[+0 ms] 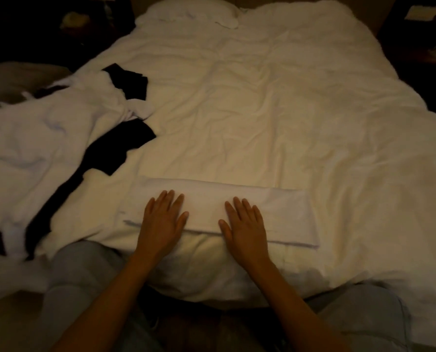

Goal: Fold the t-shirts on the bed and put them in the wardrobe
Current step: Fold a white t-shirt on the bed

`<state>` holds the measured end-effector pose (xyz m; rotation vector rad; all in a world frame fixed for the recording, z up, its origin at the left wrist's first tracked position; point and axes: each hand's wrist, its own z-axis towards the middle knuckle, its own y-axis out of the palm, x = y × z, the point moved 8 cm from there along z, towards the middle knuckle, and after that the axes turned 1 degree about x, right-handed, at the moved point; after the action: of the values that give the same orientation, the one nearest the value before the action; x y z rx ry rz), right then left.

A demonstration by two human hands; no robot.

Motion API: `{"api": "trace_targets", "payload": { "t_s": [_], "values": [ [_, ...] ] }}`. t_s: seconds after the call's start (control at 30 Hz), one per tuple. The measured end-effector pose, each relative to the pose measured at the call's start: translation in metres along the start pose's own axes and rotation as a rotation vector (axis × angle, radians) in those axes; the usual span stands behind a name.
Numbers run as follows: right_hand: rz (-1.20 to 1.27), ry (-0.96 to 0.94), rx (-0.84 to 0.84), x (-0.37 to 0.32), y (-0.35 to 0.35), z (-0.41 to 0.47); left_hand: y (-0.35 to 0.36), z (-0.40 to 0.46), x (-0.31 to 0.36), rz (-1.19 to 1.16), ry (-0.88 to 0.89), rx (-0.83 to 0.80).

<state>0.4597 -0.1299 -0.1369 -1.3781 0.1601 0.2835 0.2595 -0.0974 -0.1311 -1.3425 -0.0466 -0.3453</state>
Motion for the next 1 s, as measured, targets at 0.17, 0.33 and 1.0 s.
{"api": "trace_targets", "payload": {
  "t_s": [0.17,0.33,1.0],
  "values": [
    [0.003,-0.12,-0.101,-0.062,0.019,0.029,-0.014,-0.015,-0.058,-0.082,-0.184,0.077],
    [0.024,-0.194,-0.169,-0.113,0.039,0.063,-0.028,-0.035,-0.11,-0.403,-0.52,0.19],
    [0.3,-0.077,-0.052,-0.153,0.048,0.174,-0.046,-0.001,-0.133,-0.771,-0.482,0.212]
  ]
}}
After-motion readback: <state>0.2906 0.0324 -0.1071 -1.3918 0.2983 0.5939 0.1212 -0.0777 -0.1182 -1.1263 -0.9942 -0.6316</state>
